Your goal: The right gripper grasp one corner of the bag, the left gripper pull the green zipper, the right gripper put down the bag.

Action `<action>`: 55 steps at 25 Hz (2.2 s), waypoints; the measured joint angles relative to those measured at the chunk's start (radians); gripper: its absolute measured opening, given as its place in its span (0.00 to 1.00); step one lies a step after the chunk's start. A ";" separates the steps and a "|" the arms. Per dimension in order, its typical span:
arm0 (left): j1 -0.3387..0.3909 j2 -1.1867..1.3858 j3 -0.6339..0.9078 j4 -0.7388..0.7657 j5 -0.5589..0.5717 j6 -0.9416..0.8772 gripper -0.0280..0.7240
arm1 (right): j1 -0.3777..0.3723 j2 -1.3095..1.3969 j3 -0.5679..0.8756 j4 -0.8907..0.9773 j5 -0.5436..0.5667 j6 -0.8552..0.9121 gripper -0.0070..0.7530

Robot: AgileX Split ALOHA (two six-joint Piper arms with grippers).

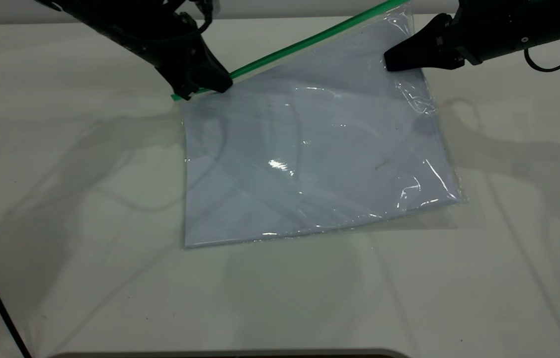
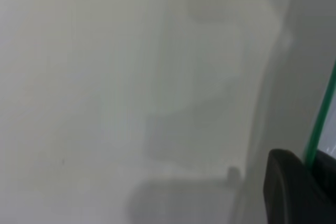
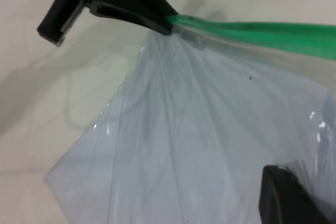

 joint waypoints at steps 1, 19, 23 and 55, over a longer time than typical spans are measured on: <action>0.004 0.000 0.000 0.013 0.002 -0.012 0.11 | 0.000 0.000 0.000 0.004 -0.004 0.001 0.06; 0.046 0.001 0.000 0.237 -0.003 -0.220 0.33 | -0.012 0.000 0.000 0.014 -0.059 0.004 0.06; 0.050 0.001 0.000 0.257 -0.003 -0.249 0.48 | -0.013 0.000 0.000 0.019 -0.066 0.004 0.06; 0.050 -0.715 0.001 0.777 0.157 -1.453 0.62 | -0.017 -0.622 0.003 -0.598 -0.397 0.834 0.79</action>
